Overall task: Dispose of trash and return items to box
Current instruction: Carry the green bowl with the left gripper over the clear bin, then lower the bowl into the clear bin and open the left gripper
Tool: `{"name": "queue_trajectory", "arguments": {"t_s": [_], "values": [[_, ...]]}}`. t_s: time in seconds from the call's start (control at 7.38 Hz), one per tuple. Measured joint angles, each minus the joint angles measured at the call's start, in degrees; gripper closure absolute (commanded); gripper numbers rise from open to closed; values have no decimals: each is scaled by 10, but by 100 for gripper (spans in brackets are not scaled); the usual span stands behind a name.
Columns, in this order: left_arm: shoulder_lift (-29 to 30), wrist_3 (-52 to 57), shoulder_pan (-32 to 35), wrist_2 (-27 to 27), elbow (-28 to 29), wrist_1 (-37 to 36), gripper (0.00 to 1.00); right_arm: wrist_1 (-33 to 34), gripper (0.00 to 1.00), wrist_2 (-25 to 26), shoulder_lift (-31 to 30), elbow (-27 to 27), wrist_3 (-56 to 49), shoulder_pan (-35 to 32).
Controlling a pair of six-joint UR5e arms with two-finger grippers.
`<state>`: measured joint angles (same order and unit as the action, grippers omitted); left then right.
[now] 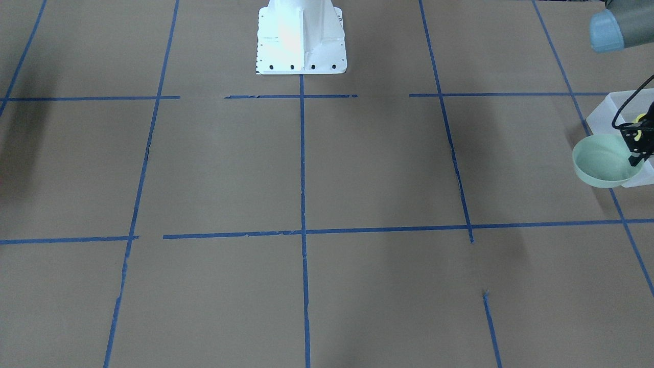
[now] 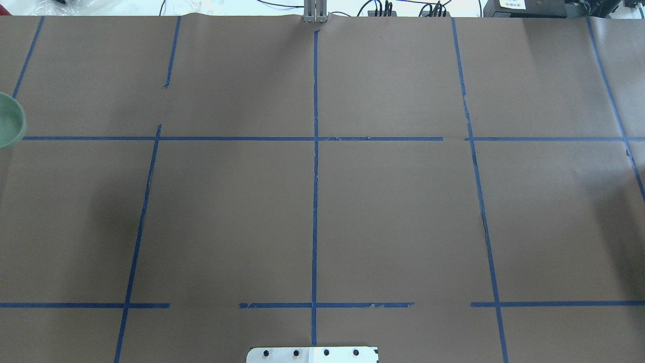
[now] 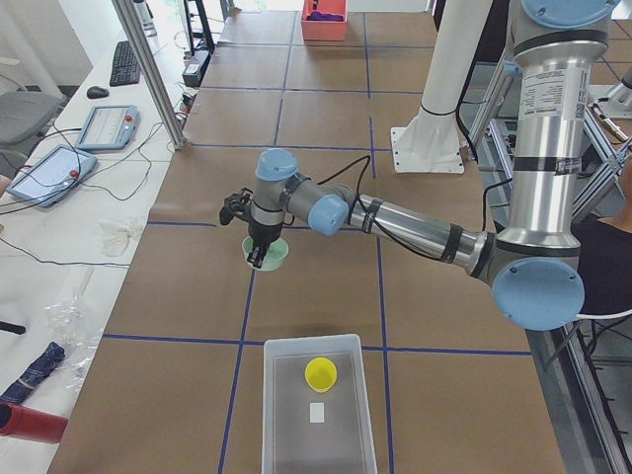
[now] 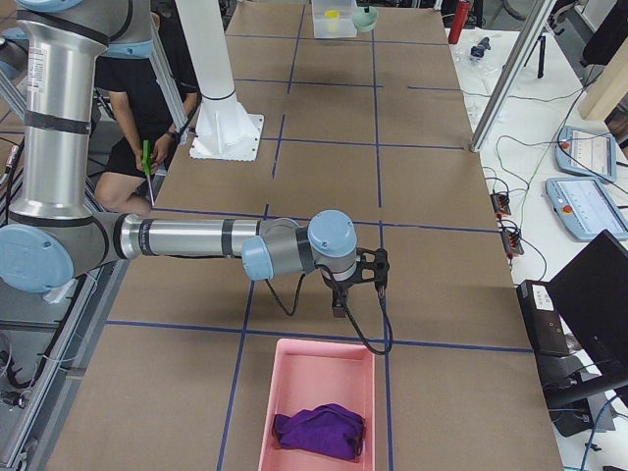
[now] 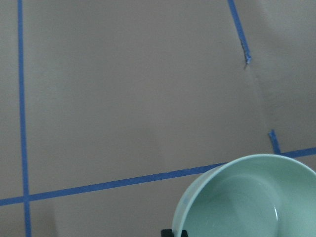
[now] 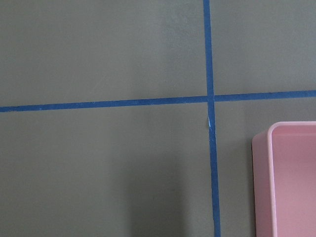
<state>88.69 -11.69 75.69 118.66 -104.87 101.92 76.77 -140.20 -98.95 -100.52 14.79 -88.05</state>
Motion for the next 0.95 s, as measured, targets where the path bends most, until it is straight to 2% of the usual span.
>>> {"name": "queue_trajectory", "arguments": {"t_s": [0.41, 0.68, 0.95], "values": [[-26, 252, 149, -5, 108, 5, 100, 0, 0, -1, 1, -3, 0, 0], [-57, 317, 184, -27, 146, 31, 100, 0, 0, -1, 1, -4, 0, 0], [-107, 332, 191, -39, 177, 118, 100, 0, 0, -1, 1, -4, 1, 0]]}}
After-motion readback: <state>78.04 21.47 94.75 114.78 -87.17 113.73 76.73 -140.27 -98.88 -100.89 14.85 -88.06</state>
